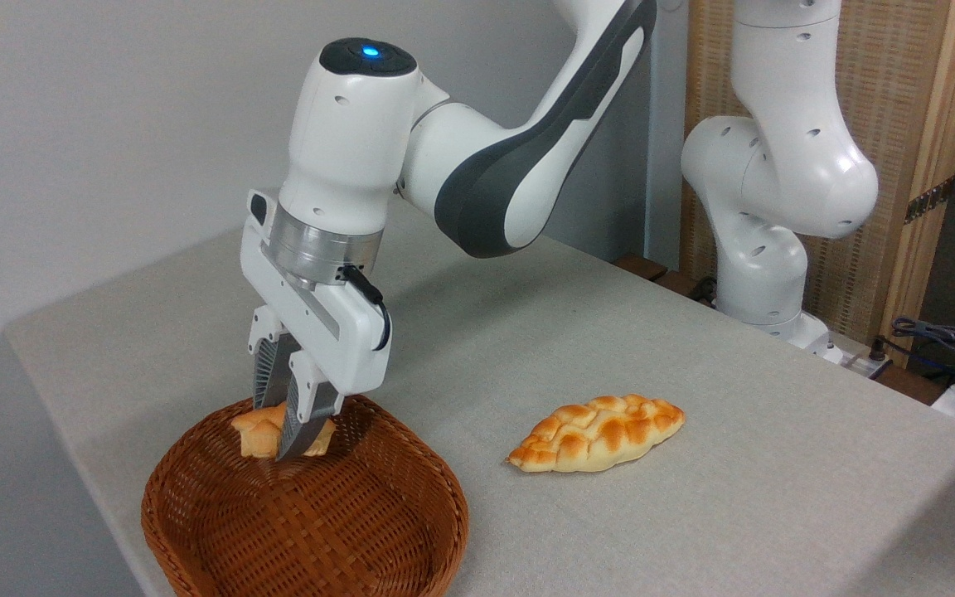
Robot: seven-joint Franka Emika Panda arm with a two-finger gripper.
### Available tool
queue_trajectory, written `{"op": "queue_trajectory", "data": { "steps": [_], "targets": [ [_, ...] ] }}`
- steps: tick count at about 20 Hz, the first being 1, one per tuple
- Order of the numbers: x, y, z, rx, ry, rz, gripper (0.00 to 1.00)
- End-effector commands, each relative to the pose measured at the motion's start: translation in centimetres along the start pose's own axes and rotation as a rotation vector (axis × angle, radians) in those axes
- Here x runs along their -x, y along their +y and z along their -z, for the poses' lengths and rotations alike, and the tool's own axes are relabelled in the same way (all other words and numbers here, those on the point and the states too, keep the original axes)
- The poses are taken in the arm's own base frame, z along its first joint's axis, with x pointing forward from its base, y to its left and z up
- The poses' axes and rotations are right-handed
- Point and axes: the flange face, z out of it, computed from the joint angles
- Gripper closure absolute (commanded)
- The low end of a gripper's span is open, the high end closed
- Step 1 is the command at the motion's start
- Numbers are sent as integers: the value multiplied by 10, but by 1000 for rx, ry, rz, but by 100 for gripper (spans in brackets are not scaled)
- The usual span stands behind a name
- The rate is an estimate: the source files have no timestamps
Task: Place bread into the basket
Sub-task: 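Lower the bun into the basket and open the gripper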
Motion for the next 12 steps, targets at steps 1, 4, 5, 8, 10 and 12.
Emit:
{"op": "queue_trajectory", "data": {
  "steps": [1, 4, 5, 8, 10, 12],
  "targets": [
    [-1, -3, 1, -7, 16, -1, 0],
    [-1, -3, 1, -7, 16, -1, 0],
    [-1, -3, 1, -7, 16, -1, 0],
    [-2, -3, 3, -8, 18, 0, 0],
    [-3, -3, 8, -12, 23, -2, 0],
    [-4, -4, 15, -16, 29, 0, 0]
  ]
}}
